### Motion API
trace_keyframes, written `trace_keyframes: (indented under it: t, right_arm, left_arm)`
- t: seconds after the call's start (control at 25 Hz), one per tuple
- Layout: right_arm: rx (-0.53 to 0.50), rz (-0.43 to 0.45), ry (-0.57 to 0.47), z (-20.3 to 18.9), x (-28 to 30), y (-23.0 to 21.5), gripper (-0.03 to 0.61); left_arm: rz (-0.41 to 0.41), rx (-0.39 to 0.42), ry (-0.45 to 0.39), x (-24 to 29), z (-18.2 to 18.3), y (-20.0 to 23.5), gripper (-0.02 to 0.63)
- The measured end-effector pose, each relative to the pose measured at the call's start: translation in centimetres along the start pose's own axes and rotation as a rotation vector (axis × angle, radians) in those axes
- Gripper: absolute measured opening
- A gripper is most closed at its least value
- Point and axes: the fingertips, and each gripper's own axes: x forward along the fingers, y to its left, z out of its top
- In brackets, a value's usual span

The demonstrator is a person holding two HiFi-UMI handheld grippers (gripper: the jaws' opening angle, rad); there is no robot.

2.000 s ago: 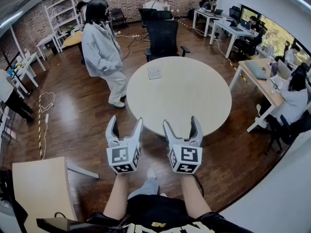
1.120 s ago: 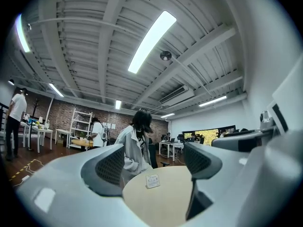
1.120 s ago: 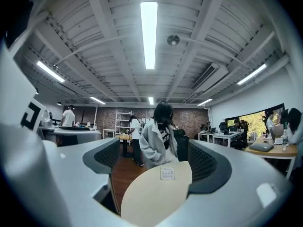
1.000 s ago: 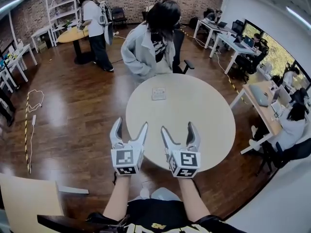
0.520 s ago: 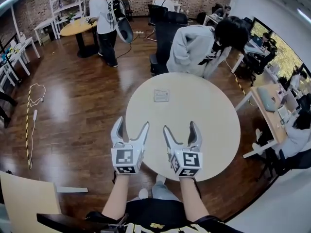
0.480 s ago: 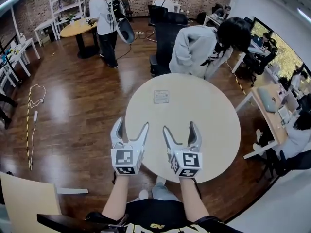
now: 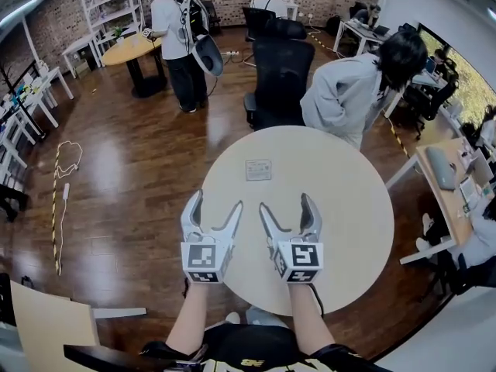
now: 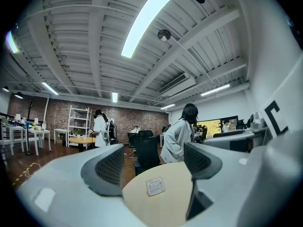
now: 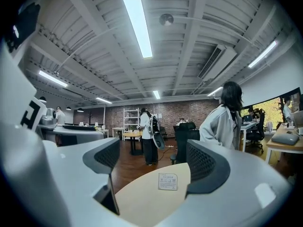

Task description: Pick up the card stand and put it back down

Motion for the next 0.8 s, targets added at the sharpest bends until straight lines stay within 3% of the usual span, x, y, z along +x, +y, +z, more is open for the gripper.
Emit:
trace_keyframes:
  t: [0.16,0.36,0.64,0.8]
  right_arm:
    - [0.013,0.037,0.019,-0.8,1.3,-2.1,0.425]
    - [0.011,0.056,0.03,-1.8,3.2,-4.2,0.419]
    - [0.021,0.072,0.059,-3.3,5.9,-4.8,0.416]
    - [0.026,0.038,0.105,-6.7,7.2,-5.9,0.402]
  left_arm:
    - [0.02,-0.003,0.023,2.7,-0.4,-0.9,0.342]
    - [0.028,-0.012,0.032,5.3,-1.7,-1.3,0.337]
    - [-0.012,-0.02,0.101,8.1,-4.3,-0.7,0.339]
    - [-0.069,-0.019,0.149,9.9,-7.6,-0.7,0.339]
